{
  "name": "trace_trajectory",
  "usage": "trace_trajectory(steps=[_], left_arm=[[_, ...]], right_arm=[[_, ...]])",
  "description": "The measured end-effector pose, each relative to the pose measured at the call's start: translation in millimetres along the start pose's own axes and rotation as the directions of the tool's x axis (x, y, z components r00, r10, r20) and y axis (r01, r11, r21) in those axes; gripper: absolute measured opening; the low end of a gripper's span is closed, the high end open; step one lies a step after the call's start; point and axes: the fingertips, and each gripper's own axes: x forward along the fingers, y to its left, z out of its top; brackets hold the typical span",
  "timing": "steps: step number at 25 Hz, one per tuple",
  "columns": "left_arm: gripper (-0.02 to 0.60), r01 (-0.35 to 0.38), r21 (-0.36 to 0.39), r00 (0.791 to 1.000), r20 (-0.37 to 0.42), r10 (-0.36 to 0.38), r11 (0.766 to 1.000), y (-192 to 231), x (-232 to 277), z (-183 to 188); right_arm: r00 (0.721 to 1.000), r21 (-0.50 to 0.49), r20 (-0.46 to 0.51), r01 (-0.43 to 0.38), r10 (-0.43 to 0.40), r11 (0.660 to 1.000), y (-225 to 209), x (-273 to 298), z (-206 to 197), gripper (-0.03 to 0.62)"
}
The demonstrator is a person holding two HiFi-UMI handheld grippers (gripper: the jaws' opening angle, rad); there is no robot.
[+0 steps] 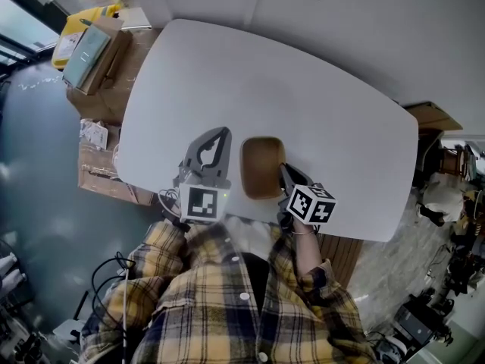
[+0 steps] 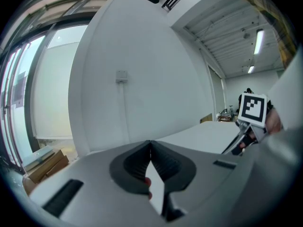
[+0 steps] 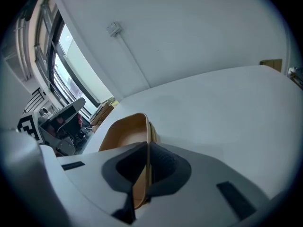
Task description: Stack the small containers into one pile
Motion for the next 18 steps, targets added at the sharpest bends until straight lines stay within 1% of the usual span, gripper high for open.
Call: trace_trajectory(steps=[2,4,7,9,10,11,13,14,18], left_arm=[[0.018,-0.005,-0.014,1.000,-0.002,0.005,1.000,-0.4,0.1,-0.3],[0.018,0.000,0.007,1.000,-0.006,0.000,1.000,-0.4,1.9,-1.9],[0.018,-0.009,-0.025,1.000,-0.007,0.009,1.000,-0.3,3.3,-2.1],[0.018,-0.002,-0.002,1.000,-0.014,0.002,1.000,-1.0,4.1,-4.1],[0.018,0.002,0.010,1.000,-0.019,-0.002,1.000,-1.5,4.7,-5.0],[0.018,0.001,0.004,1.000,-0.020,-0.001,1.000,-2.1,5.4,-4.9],[0.018,-0.011,-0.044,1.000,-0.013,0.011,0.999,-2.7,7.4,-2.9],[0.018,-0.013,-0.055,1.000,-0.011,0.013,0.998,-2.8,8.6,-2.7],[0.018,-0.007,-0.044,1.000,-0.009,0.007,0.999,-3.2,11.4,-4.0]], right_arm=[[1.000,-0.045,0.009,0.024,-0.023,0.999,-0.9,2.8,-1.0,0.028],[0.998,-0.098,0.027,0.054,-0.052,0.994,-2.5,4.7,0.3,0.029],[0.995,-0.176,0.048,0.095,-0.088,0.980,-1.7,5.6,1.5,0.029],[0.993,-0.235,0.047,0.117,-0.109,0.965,-0.1,6.9,0.5,0.035],[0.992,-0.256,0.040,0.123,-0.117,0.959,0.0,8.4,-1.2,0.058],[0.992,-0.269,0.028,0.124,-0.121,0.955,-0.2,10.6,-3.9,0.071],[0.992,-0.284,-0.004,0.117,-0.123,0.952,-1.1,16.7,-11.1,0.072],[0.992,-0.294,-0.019,0.116,-0.127,0.949,-1.8,20.1,-14.6,0.072],[0.988,-0.328,-0.049,0.122,-0.145,0.937,-2.8,28.9,-20.6,0.080]])
